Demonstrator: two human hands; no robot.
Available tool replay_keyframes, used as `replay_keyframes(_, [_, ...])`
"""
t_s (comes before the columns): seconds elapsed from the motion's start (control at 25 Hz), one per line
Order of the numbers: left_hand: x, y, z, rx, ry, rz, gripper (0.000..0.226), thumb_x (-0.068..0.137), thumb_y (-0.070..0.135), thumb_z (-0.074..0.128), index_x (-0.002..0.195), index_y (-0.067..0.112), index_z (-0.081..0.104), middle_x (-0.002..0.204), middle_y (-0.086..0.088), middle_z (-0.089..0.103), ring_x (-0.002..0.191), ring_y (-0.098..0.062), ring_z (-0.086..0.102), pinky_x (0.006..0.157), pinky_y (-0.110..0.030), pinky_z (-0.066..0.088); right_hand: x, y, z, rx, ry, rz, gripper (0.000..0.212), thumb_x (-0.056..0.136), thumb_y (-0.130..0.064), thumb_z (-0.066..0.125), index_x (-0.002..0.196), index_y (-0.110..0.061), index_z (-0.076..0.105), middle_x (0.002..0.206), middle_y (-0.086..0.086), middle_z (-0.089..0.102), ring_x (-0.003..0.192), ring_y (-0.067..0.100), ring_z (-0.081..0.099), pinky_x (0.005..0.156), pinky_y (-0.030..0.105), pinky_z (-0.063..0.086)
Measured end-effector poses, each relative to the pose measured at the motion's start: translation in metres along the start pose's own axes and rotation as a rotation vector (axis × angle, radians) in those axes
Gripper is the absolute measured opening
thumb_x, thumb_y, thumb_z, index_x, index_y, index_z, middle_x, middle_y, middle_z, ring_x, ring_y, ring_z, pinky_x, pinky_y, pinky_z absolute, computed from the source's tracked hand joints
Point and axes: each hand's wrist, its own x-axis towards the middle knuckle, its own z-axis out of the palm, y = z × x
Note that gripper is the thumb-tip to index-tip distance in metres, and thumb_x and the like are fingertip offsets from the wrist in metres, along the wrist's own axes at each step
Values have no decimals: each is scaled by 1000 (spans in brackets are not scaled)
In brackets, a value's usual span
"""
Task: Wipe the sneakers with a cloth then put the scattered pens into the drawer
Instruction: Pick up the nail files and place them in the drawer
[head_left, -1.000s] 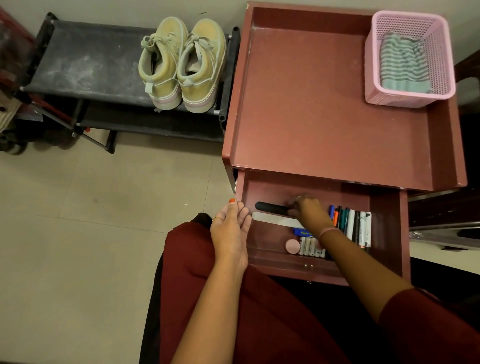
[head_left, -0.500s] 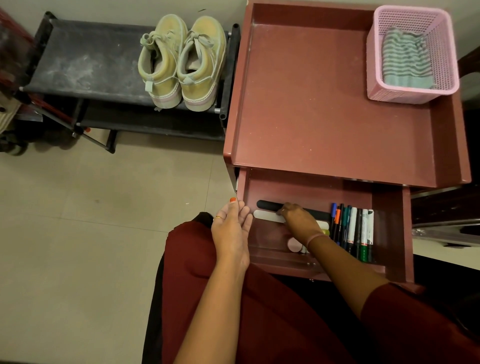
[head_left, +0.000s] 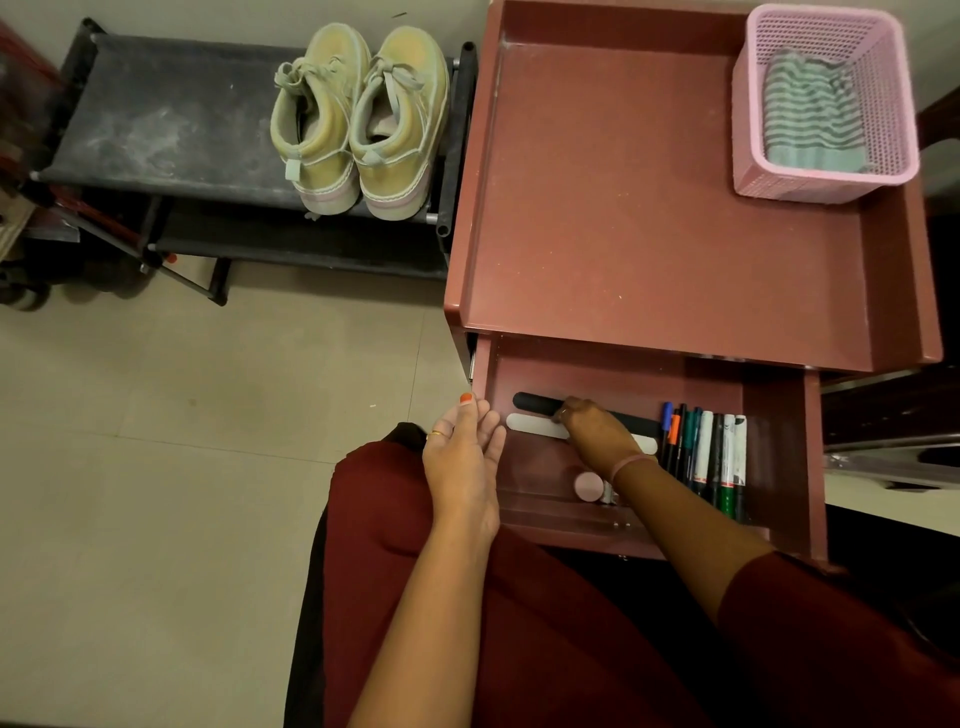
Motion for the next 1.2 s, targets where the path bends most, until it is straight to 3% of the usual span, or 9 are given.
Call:
replay_keyframes(0.24, [1, 0, -1, -12, -2, 0, 23, 96, 23, 57, 114, 9, 61, 99, -4, 68, 86, -9, 66, 69, -16, 57, -6, -3, 3, 32, 11, 36, 38, 92, 1, 47, 128, -7, 52, 128, 14, 51, 115, 29, 53, 98, 36, 45])
replay_keyframes(0.4, [0, 3, -2, -34, -4, -13, 23, 97, 20, 55, 116, 7, 58, 104, -7, 67, 92, -12, 66, 73, -18, 56, -19, 0, -6, 218, 77, 113, 42, 88, 2, 55, 128, -10, 56, 125, 10, 55, 111, 27, 57, 98, 34, 45])
replay_keyframes(0.6, [-6, 4, -9, -66, -15, -69, 27, 98, 15, 54, 121, 3, 57, 101, -7, 66, 94, -14, 65, 83, -25, 50, -81, 1, -38, 658, 369, 334, 16, 88, -10, 63, 102, -6, 70, 99, 9, 69, 85, 16, 62, 83, 18, 46])
replay_keyframes(0.72, [-21, 0, -13, -65, -29, -83, 22, 98, 13, 54, 116, 2, 58, 93, -6, 65, 89, -14, 64, 94, -29, 49, -132, 6, -51, 873, 456, 449, 7, 87, -15, 64, 85, -18, 69, 84, 0, 69, 81, 12, 63, 80, 23, 48])
replay_keyframes(0.88, [-39, -14, -17, -102, -42, -120, 31, 98, 12, 52, 126, -2, 55, 96, -7, 65, 90, -15, 63, 93, -28, 48, -166, 15, -54, 911, 431, 535, 10, 87, -13, 64, 94, -10, 71, 86, 3, 69, 82, 11, 62, 72, 14, 43])
replay_keyframes(1.0, [-58, -35, -17, -186, -67, -245, 25, 98, 10, 50, 119, -2, 56, 108, 3, 64, 118, -18, 56, 99, -28, 42, -177, 19, -52, 903, 475, 626, 13, 86, -12, 64, 97, -8, 72, 84, 3, 67, 83, 13, 62, 80, 19, 43])
replay_keyframes(1.08, [-75, -52, -15, -189, -68, -356, 23, 98, 12, 50, 118, 3, 57, 99, 4, 62, 122, -17, 53, 99, -30, 42, -185, 21, -47, 953, 501, 721, 15, 85, -12, 64, 97, -8, 72, 83, 2, 68, 82, 14, 62, 82, 23, 47])
replay_keyframes(1.16, [-93, -68, -15, -159, -24, -429, 40, 98, 16, 51, 135, 1, 48, 93, -5, 59, 114, -20, 57, 100, -32, 42, -192, 21, -40, 1167, 540, 815, 18, 85, -10, 62, 101, -3, 70, 75, 2, 67, 70, 13, 62, 73, 26, 54])
replay_keyframes(1.2, [-98, -75, -16, -146, -9, -457, 47, 98, 18, 51, 140, 1, 41, 109, -7, 61, 123, -20, 53, 105, -33, 38, -196, 19, -39, 1338, 567, 851, 19, 87, -8, 59, 102, -1, 68, 71, 3, 64, 60, 10, 59, 62, 22, 53])
